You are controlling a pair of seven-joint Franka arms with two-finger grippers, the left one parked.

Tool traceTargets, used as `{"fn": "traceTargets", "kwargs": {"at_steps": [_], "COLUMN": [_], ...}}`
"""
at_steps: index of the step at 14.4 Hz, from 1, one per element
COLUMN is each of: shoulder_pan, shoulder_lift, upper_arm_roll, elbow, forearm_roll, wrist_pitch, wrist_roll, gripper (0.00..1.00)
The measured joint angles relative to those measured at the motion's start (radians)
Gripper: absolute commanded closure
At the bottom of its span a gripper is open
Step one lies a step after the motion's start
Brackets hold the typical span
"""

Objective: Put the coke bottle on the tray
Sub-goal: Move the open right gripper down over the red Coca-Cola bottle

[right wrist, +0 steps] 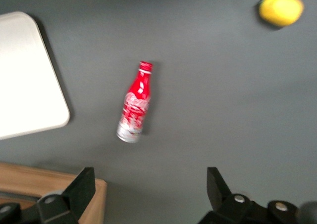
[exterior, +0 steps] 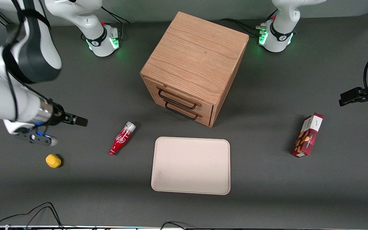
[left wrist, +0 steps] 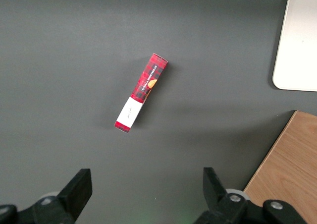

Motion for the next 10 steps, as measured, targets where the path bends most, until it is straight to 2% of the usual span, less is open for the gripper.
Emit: {"fn": "traceTargets", "kwargs": {"at_steps": [7, 10], "shoulder_pan": [0.004, 0.026], "shoulder_lift": [0.065, 0.085], "upper_arm_roll": [0.053, 0.062], "elbow": [-0.26, -0.36], "forearm_roll": [0.004, -0.017], "wrist_pitch": [0.446, 0.6], "wrist_roll": [0.217, 0.306], "gripper": [0.0, 0.0]}}
